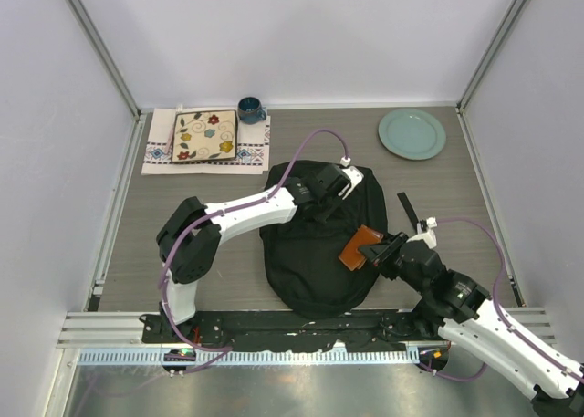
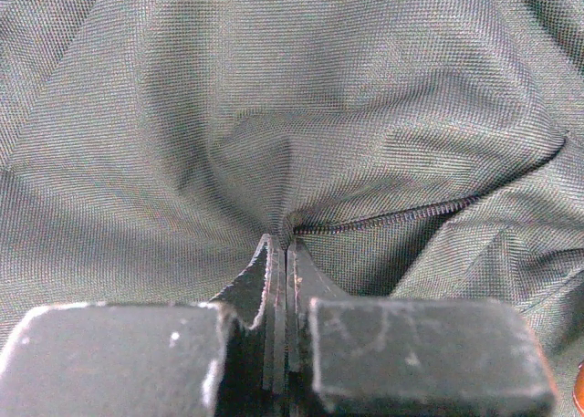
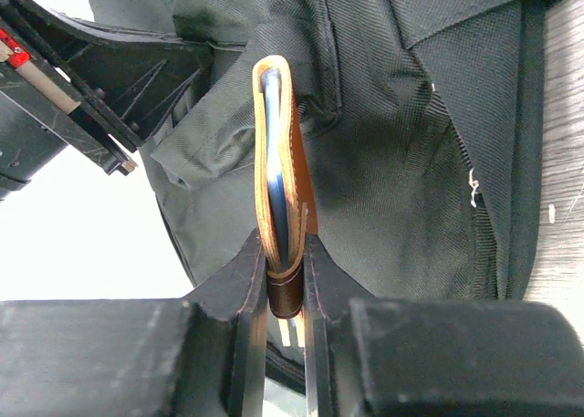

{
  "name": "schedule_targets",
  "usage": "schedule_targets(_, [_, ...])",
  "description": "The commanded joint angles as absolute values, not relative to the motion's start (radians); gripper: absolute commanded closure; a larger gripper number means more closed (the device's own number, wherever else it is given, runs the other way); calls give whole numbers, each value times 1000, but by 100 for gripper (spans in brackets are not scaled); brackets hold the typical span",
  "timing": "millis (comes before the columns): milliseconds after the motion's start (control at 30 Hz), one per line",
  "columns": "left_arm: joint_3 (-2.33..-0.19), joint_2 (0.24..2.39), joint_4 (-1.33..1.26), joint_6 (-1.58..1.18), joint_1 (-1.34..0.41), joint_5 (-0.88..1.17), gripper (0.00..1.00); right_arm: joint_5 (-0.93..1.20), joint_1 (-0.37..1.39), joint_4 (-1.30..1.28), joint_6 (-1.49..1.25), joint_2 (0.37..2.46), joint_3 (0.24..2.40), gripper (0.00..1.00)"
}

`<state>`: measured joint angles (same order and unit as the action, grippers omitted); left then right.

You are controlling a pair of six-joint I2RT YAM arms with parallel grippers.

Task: Pack the student bag
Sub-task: Place the personal item in the student bag.

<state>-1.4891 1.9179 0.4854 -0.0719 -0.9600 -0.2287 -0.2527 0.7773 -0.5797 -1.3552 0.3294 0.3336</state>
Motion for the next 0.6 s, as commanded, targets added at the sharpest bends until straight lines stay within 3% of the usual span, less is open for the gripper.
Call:
schedule_targets(0, [-1517,1893,508,-95,-953,-255,100,-258,778,-494,-1307,350,390,99])
schedule_targets(300, [-1699,1858,655,-129,-953,-298,100,-69,778,-184,-1293,472,397,99])
schedule_targets(567, [-1729,1845,702,-159,-953,-285,100,-12,778,190,-1416,642,299,99])
